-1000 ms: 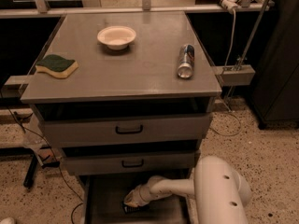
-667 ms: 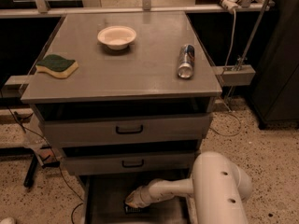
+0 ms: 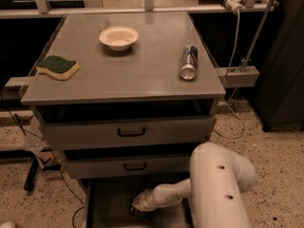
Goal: Pick rxbar chocolate from bottom drawer and place on counter
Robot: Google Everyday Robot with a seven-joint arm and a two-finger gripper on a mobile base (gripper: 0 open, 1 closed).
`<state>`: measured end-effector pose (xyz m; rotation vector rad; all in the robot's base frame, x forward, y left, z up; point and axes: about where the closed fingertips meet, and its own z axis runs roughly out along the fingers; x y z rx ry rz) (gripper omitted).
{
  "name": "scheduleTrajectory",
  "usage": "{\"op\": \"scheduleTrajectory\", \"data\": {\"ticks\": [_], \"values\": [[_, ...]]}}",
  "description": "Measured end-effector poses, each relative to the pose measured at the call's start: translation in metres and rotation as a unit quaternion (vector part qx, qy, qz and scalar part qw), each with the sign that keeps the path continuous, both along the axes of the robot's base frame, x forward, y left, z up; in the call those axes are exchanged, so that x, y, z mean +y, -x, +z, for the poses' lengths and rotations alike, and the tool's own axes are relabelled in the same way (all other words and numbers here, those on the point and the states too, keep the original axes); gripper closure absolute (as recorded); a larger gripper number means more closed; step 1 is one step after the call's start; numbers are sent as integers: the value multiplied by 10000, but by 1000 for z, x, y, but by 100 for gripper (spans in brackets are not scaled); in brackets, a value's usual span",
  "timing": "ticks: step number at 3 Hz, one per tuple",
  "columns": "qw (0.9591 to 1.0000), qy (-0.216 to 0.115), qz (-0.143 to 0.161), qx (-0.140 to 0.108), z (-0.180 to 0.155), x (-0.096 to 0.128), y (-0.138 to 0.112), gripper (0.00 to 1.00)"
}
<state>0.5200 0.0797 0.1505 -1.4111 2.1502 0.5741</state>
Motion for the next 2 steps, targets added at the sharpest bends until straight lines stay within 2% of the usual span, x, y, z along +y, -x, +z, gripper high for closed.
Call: {"op": "scheduleTrajectory", "data": {"ticks": [1, 2], "values": [[9993, 135, -351, -7, 16, -18, 6, 100], [9978, 315, -580, -55, 41, -35, 16, 100]]}}
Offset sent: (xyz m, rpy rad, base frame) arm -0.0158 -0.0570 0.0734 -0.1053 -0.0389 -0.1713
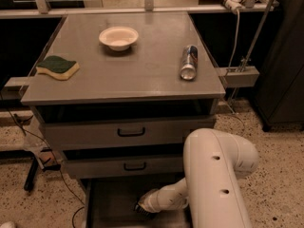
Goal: Pick rxbar chocolate from bottom drawer and place on counter
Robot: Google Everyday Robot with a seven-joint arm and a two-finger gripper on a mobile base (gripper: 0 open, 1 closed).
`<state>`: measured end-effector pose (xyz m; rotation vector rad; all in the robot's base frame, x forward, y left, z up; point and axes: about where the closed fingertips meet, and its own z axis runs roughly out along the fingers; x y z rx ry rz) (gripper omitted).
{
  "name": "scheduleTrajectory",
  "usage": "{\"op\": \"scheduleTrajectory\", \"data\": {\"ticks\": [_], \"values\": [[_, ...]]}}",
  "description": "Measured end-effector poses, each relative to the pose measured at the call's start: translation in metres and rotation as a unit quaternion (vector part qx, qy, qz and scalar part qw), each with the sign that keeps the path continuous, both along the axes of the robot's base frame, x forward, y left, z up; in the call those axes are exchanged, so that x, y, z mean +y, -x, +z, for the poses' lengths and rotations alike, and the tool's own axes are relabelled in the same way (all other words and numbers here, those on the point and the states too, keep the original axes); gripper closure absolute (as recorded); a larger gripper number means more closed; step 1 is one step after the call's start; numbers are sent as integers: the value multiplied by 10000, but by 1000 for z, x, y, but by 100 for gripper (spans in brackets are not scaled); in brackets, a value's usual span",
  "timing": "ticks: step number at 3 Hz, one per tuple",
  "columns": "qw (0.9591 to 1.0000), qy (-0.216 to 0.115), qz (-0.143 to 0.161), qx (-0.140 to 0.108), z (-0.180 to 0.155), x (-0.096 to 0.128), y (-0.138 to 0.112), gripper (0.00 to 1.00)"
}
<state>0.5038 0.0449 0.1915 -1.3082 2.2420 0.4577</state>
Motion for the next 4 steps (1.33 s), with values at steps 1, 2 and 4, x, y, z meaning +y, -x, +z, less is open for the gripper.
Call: {"op": "scheduleTrajectory", "data": {"ticks": [1, 2, 4], "values": [[10000, 0, 1, -1, 0, 0, 0, 100], [9998, -32, 127, -115, 27, 1, 0, 100], [9990, 25, 123, -430, 103, -2, 5, 100]]}}
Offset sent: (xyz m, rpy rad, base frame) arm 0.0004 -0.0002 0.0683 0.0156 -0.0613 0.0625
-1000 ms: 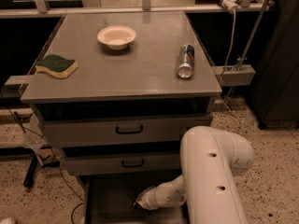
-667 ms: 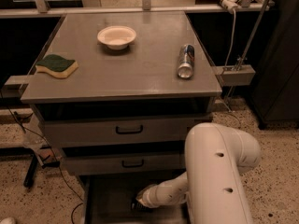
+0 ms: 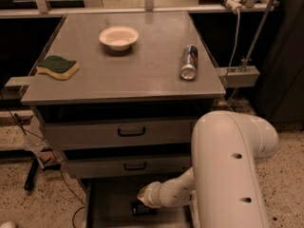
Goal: Pick rxbar chocolate from bottom drawer and place on counter
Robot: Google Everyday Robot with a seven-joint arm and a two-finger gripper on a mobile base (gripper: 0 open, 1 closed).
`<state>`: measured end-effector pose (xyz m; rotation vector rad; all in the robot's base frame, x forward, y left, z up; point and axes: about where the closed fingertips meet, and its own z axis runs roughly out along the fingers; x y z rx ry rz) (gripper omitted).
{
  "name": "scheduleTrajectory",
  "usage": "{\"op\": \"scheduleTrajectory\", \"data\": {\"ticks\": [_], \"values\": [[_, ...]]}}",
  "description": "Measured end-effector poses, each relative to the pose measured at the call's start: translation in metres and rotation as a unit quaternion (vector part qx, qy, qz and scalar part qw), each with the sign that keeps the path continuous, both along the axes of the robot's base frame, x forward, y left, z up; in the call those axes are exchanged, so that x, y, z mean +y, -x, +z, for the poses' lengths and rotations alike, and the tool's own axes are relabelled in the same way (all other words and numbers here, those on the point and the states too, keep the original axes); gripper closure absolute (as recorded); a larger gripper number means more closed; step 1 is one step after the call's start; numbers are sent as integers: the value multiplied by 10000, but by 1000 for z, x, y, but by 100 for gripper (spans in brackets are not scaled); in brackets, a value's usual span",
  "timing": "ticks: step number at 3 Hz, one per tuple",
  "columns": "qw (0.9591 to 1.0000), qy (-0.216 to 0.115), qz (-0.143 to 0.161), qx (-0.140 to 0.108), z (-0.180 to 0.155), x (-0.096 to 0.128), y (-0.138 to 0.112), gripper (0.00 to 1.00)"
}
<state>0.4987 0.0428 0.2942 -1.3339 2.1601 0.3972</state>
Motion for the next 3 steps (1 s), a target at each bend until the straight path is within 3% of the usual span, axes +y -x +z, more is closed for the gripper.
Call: {"op": "scheduleTrajectory", "data": {"ticks": [1, 3], "values": [[10000, 15, 19, -21, 6, -1, 1, 100], [10000, 15, 19, -21, 6, -1, 1, 57]]}}
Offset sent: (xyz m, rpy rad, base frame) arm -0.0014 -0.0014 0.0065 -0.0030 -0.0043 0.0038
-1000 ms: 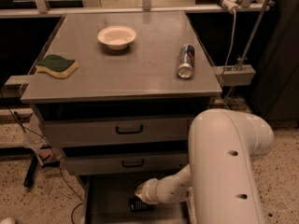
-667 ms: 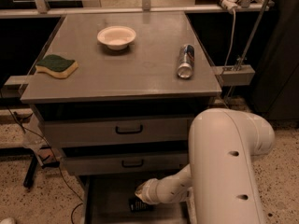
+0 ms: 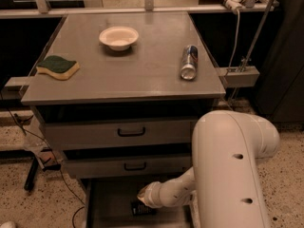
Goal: Pick rxbar chocolate from bottom drawer and place on counter
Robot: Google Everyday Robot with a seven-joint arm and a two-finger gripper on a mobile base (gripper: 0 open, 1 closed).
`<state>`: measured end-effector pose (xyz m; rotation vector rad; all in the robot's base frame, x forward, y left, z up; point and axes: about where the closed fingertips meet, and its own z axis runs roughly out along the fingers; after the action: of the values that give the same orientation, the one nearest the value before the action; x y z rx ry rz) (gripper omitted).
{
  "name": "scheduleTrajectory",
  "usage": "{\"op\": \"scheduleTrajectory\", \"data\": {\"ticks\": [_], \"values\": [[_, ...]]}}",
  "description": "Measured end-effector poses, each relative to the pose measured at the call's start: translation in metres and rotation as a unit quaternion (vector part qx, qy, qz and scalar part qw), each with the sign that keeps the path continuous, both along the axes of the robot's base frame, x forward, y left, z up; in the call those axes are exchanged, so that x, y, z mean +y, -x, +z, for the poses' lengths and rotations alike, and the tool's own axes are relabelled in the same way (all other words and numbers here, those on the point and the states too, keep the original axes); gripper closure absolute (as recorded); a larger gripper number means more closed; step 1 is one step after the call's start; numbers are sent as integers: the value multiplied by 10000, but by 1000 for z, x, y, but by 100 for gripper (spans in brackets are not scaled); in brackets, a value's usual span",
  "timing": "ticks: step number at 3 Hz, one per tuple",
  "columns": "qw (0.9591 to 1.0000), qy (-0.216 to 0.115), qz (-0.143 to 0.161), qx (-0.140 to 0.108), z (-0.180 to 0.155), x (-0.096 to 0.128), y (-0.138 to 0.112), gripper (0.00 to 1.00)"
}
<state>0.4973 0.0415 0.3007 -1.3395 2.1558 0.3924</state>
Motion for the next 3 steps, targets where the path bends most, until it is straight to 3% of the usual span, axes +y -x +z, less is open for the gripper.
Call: {"op": "scheduleTrajectory", "data": {"ticks": [2, 3], "values": [[10000, 0, 0, 0, 0, 0, 0, 10], [10000, 0, 0, 0, 0, 0, 0, 0]]}}
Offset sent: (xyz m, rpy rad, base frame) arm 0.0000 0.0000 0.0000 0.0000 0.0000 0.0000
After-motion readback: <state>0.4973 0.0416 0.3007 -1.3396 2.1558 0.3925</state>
